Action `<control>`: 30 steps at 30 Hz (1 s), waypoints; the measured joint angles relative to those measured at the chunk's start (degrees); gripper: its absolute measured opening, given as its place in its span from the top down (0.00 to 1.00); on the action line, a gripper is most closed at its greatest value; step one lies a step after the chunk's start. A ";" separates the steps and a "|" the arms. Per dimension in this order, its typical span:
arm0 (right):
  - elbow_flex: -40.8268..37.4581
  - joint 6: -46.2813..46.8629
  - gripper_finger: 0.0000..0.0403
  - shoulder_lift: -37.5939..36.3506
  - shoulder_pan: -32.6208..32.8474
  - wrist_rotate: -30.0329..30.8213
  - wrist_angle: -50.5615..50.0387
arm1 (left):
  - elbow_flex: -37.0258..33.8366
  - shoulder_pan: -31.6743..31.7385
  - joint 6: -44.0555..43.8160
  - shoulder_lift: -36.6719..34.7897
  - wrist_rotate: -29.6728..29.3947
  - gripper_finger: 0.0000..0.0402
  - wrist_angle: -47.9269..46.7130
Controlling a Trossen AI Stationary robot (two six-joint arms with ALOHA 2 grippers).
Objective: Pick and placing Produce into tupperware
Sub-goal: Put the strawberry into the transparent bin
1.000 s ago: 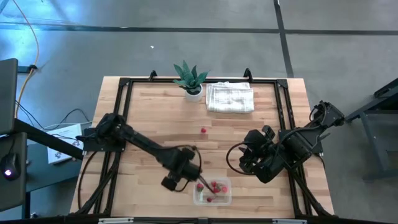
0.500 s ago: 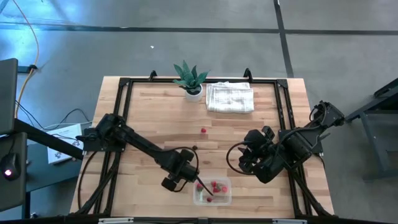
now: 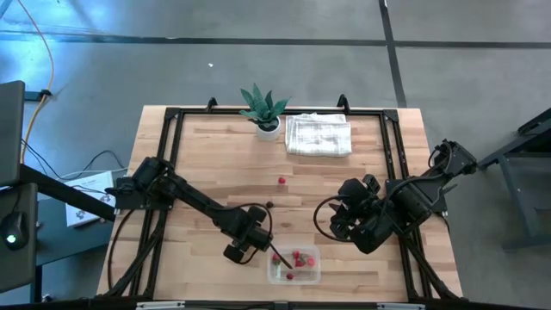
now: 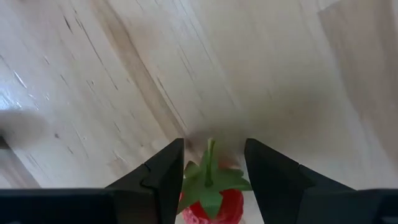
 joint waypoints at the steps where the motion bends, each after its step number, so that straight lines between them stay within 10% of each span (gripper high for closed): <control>1: 0.00 0.00 0.73 0.00 0.00 0.00 0.00 | -0.14 0.00 -0.04 -0.02 -0.02 0.60 0.19; 13: 0.00 0.46 0.73 0.00 0.02 0.00 0.13 | -0.25 -0.02 -0.60 -0.02 -2.25 0.97 1.67; 30: 0.00 1.20 0.73 0.02 0.00 0.02 0.15 | 5.14 -0.04 -4.92 -4.72 -4.51 1.00 -5.01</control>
